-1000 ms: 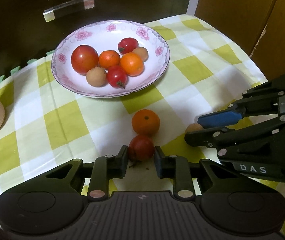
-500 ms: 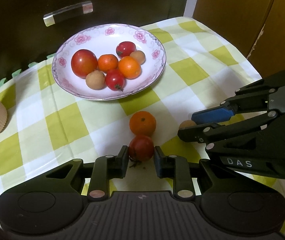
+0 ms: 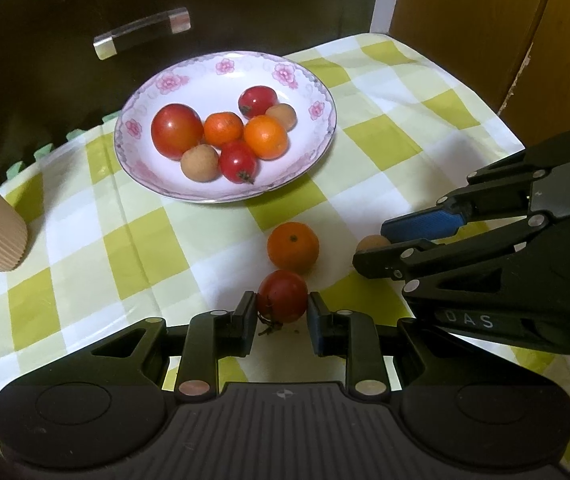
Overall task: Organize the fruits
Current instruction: 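Close the left tool on a red cherry tomato while the right tool grips a tan fruit, then carry the red tomato and tan fruit with both tools over the white bowl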
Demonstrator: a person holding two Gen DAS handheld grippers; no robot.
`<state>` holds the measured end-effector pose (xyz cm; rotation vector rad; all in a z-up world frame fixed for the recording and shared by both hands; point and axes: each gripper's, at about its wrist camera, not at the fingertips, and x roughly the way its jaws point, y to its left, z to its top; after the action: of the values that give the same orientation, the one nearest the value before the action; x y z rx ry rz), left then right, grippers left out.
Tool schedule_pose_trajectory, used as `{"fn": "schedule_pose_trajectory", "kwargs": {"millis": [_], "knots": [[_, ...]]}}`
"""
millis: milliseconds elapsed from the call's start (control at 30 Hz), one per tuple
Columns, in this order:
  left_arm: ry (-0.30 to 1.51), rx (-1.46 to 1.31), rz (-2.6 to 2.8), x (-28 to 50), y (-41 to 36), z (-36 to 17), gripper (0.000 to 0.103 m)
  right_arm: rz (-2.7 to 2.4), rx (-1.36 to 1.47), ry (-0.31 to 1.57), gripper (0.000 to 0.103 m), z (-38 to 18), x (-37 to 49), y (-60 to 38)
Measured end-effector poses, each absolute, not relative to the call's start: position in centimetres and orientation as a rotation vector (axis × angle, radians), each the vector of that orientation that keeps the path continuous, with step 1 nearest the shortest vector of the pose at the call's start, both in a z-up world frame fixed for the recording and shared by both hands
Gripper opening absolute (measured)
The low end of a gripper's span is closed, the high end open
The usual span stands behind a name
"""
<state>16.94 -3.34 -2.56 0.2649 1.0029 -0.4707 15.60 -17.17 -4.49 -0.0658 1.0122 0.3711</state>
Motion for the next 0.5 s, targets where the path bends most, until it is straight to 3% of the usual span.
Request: {"fn": "schedule_pose_trajectory", "kwargs": {"millis": [500], "knots": [[0.908,0.208,-0.450,18.4,-2.7,0.5,0.033,0.360,-0.045,0.944,0.023,-2.0,17.0,-17.2]]}}
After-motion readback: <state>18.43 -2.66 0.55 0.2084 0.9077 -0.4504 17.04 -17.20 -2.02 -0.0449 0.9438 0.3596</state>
